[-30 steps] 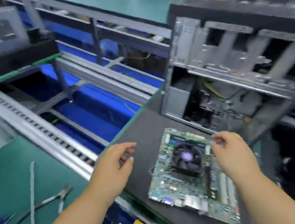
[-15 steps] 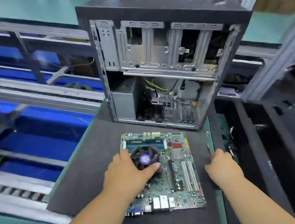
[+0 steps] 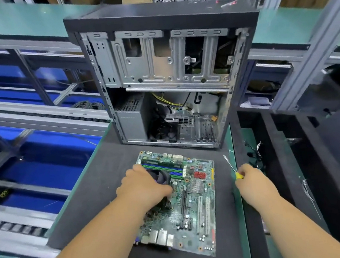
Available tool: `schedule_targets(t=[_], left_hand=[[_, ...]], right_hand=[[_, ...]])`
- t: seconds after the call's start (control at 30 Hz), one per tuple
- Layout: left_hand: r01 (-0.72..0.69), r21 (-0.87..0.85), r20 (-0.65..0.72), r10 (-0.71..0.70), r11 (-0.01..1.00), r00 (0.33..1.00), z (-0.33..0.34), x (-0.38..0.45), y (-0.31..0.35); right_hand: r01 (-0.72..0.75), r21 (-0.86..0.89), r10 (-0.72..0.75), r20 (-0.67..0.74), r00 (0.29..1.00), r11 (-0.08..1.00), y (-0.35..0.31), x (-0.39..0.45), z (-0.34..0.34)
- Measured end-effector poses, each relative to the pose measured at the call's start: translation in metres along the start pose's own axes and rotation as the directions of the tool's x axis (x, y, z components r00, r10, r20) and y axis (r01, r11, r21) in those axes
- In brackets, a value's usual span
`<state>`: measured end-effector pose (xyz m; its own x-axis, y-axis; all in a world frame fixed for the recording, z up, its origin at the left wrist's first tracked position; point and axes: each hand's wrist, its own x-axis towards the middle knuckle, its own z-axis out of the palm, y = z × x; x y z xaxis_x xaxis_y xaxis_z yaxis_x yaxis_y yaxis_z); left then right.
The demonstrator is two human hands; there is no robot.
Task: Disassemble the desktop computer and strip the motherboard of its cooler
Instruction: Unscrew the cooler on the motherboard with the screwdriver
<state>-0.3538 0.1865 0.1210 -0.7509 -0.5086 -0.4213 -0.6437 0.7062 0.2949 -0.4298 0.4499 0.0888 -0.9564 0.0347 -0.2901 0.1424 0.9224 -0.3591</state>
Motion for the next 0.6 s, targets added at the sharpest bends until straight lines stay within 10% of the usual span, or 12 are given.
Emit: schedule_targets(t=[0.37,0.6], left_hand=[[-0.245,0.238,0.105,0.225,0.940,0.969,-0.043,0.004,0.016],[-0.565,0.355,0.305,0.479,0.745,0.823,-0.047,0.007,0.049]], right_hand=[[0.139,0.304,-0.179,0.108,0.978,0.943,-0.020,-0.003,-0.006],[0.137,0.326,-0.183,0.115,0.976,0.935,-0.018,-0.001,0.000]])
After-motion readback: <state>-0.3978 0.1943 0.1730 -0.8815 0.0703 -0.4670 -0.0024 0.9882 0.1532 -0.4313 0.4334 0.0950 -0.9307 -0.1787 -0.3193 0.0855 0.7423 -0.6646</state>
